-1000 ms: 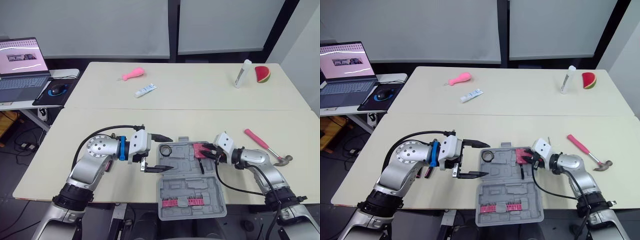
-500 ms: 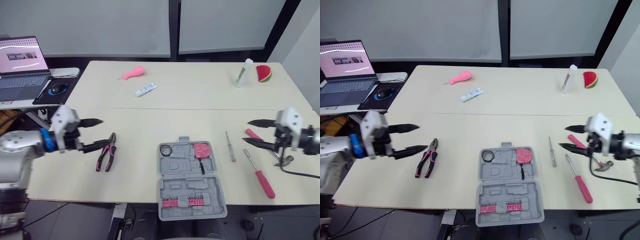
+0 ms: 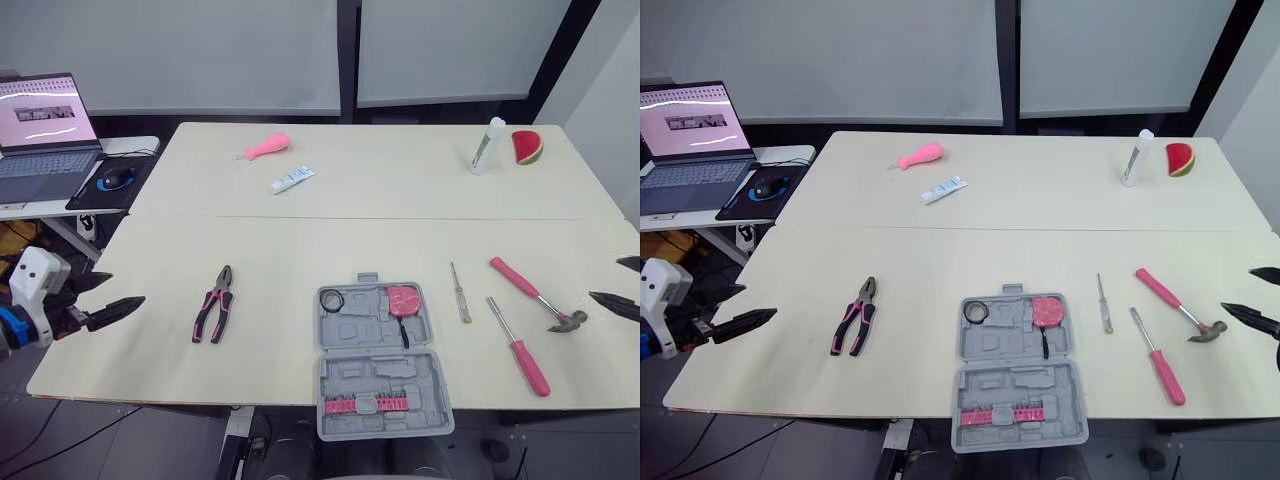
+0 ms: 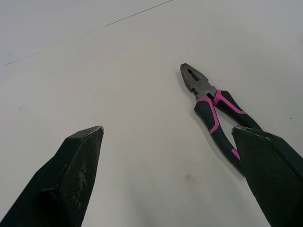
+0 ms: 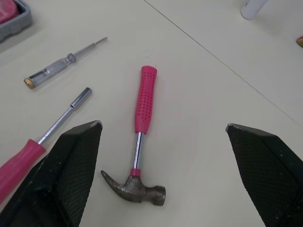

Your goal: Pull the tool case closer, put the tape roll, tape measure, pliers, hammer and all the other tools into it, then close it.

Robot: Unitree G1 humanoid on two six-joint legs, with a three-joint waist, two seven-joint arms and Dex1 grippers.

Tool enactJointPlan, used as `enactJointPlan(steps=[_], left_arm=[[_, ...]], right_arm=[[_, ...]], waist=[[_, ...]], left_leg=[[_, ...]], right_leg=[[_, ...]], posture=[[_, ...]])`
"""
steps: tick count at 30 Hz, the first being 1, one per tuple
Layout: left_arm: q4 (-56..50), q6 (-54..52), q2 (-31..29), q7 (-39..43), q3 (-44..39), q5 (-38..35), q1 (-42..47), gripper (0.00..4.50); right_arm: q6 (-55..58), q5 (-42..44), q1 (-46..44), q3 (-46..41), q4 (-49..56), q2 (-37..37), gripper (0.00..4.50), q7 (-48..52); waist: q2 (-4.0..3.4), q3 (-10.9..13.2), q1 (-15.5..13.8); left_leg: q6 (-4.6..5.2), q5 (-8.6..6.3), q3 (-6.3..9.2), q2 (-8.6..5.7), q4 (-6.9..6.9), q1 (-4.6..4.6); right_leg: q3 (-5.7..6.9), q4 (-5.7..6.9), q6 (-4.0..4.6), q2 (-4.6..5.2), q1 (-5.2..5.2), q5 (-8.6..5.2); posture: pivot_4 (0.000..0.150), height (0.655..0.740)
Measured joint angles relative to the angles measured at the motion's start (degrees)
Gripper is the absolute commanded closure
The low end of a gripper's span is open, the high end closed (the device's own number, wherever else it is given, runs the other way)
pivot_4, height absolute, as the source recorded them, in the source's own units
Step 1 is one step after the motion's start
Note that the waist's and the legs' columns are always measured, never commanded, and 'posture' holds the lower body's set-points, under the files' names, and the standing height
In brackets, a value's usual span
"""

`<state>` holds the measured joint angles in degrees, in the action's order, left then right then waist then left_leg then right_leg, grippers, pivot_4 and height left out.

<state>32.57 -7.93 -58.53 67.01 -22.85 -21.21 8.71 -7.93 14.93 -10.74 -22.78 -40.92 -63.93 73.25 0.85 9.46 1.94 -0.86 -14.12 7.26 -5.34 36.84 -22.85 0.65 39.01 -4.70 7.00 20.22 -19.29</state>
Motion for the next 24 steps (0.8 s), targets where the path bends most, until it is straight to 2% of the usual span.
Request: enactJointPlan(steps=[4, 10, 14, 18, 24], left_arm=[[-0.64, 0.91, 0.57, -3.07, -0.07, 0.76, 0.44, 0.00], [-9.46, -1.40, 5.89, -9.77, -3.82, -0.06, -9.01, 0.00], [-18.07, -7.29, 8.02, -11.88, -7.20, -2.27, -19.30, 0.00], [-30.86, -13.33, 13.74, -13.82, -10.39, -5.04, -32.14, 0.00], [-42.24, -18.74, 18.40, -16.63, -13.41, -7.85, -41.20, 0.00]], right_arm=[[1.11, -0.20, -5.06, 2.40, 3.29, 1.62, 0.03, -1.32], [12.68, 3.46, -10.35, 10.67, 24.90, 12.64, 0.03, -5.22], [20.56, 6.96, -16.21, 17.26, 38.56, 19.43, 0.03, -7.39], [27.29, 10.54, -23.37, 24.52, 48.59, 26.94, 0.03, -9.10], [30.60, 11.25, -27.16, 29.05, 52.49, 30.52, 0.03, -9.69]], waist=[[-0.08, -0.03, 0.91], [-0.09, -0.04, 2.10], [-0.11, -0.02, 1.59], [-0.06, -0.01, 0.89], [0.21, -0.14, -2.08]], left_leg=[[-0.01, 0.00, -0.03, 0.07, -0.03, 0.04], [-0.08, 0.02, 0.01, 0.10, -0.06, -0.03], [-0.06, -0.01, 0.07, 0.07, -0.05, -0.05], [-0.07, -0.03, 0.23, 0.08, -0.02, -0.08], [-0.07, -0.04, 0.38, 0.02, 0.03, -0.09]], right_leg=[[-0.04, 0.03, 0.00, -0.02, 0.00, 0.00], [-0.11, 0.01, 0.01, 0.03, 0.09, 0.00], [-0.14, -0.03, 0.02, 0.12, 0.11, 0.00], [-0.18, -0.09, 0.04, 0.23, 0.31, 0.00], [-0.02, -0.13, 0.12, 0.25, 0.23, 0.03]], posture=[[0.150, 0.7400], [0.150, 0.7400], [0.150, 0.7400], [0.150, 0.7400], [0.150, 0.7400]])
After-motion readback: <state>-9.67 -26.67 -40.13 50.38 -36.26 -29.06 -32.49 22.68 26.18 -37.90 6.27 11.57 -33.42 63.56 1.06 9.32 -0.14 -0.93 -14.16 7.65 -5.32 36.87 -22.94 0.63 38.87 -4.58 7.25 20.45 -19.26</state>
